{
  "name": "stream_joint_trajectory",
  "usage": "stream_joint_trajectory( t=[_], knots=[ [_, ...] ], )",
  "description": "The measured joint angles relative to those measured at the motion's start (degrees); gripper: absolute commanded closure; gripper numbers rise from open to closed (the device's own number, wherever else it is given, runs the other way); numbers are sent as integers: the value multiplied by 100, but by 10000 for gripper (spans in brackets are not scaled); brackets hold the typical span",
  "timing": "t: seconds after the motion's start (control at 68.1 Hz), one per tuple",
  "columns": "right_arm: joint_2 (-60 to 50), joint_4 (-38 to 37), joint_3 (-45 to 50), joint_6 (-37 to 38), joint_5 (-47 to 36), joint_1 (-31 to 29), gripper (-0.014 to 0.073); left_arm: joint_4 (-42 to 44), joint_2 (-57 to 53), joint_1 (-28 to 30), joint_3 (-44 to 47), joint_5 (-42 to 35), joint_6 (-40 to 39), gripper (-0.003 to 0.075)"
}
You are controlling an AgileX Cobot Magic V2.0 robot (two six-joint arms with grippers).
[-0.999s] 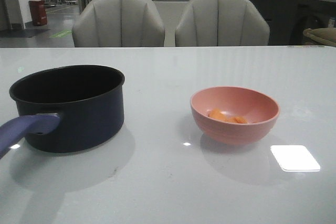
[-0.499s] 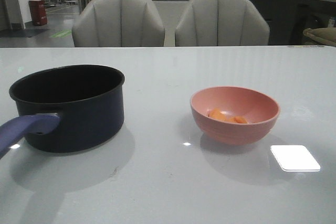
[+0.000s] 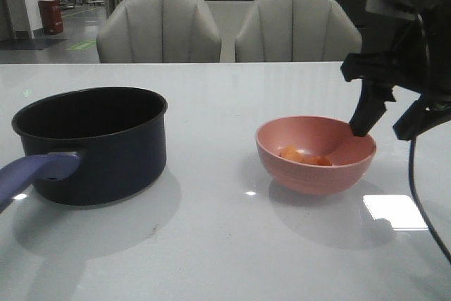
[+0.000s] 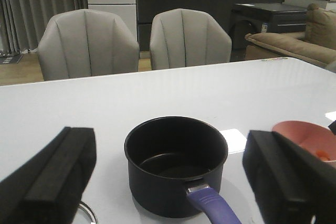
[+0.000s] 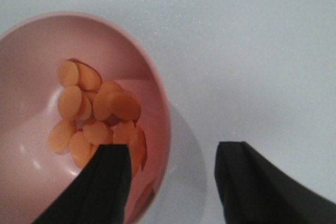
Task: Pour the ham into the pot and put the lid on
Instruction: 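Grasp the rim of the pink bowl with the right gripper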
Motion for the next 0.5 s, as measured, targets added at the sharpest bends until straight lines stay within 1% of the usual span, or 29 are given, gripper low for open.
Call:
stream_joint_trajectory(
  t=[0.073,0.103,0.147,0.176,0.191,0.294,0.499],
  knots=[
    [220,0,-151,0,24,40,183,0,0,0,0,0,0,118],
    [328,0,-224,0,32,49,220,0,0,0,0,0,0,118],
    [506,3,-342,0,76,49,305,0,0,0,0,0,0,118],
    [601,3,-402,0,130,49,336,0,0,0,0,0,0,118],
    [669,3,-432,0,145,49,365,0,0,0,0,0,0,118],
    [916,16,-613,-11,220,49,466,0,0,0,0,0,0,118],
    [973,50,-901,-11,280,63,464,0,0,0,0,0,0,118]
  ],
)
